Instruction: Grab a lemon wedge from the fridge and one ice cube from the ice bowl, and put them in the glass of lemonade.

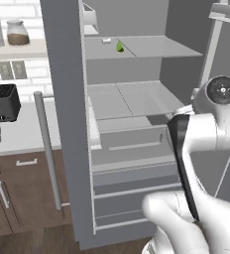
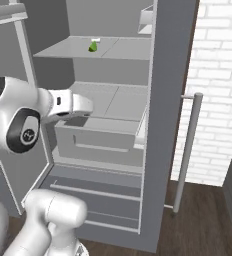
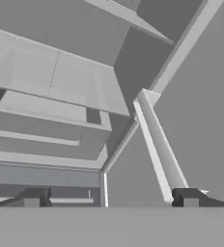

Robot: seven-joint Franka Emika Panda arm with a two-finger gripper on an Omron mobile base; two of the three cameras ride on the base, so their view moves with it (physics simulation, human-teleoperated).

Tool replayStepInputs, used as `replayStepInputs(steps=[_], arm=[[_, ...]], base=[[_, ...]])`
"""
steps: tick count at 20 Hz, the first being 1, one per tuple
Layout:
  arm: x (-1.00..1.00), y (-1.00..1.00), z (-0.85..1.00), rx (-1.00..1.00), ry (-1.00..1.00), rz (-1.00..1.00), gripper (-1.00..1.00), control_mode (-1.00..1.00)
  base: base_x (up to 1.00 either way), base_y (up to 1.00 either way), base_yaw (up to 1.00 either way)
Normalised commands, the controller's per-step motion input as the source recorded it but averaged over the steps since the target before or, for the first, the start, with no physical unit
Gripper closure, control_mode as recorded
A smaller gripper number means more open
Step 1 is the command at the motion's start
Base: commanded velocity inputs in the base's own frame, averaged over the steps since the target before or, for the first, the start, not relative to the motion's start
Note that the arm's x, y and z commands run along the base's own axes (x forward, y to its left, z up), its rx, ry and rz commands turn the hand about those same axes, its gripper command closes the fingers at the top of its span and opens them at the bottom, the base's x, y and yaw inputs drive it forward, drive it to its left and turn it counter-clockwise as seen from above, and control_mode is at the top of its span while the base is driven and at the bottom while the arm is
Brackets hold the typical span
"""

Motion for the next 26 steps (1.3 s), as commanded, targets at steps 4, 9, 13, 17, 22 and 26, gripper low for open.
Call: replayStepInputs(steps=[4,9,13,17,22,26], arm=[[-0.75,0.93,0.00,0.14,-0.08,0.07,-1.00,-1.00],[-0.74,0.03,0.24,0.32,-0.08,0.16,-1.00,-1.00],[-0.16,-0.60,0.40,0.47,-0.01,0.23,-1.00,-1.00],[0.16,0.34,-0.18,0.08,0.05,0.05,-1.00,-1.00],[0.03,0.74,-0.38,-0.18,0.02,-0.07,-1.00,-1.00],[0.00,0.29,-0.11,-0.09,0.07,-0.07,-1.00,-1.00]], base=[[0.00,0.00,0.00],[0.00,0.00,0.00],[0.00,0.00,0.00],[0.00,0.00,0.00],[0.00,0.00,0.00],[0.00,0.00,0.00]])
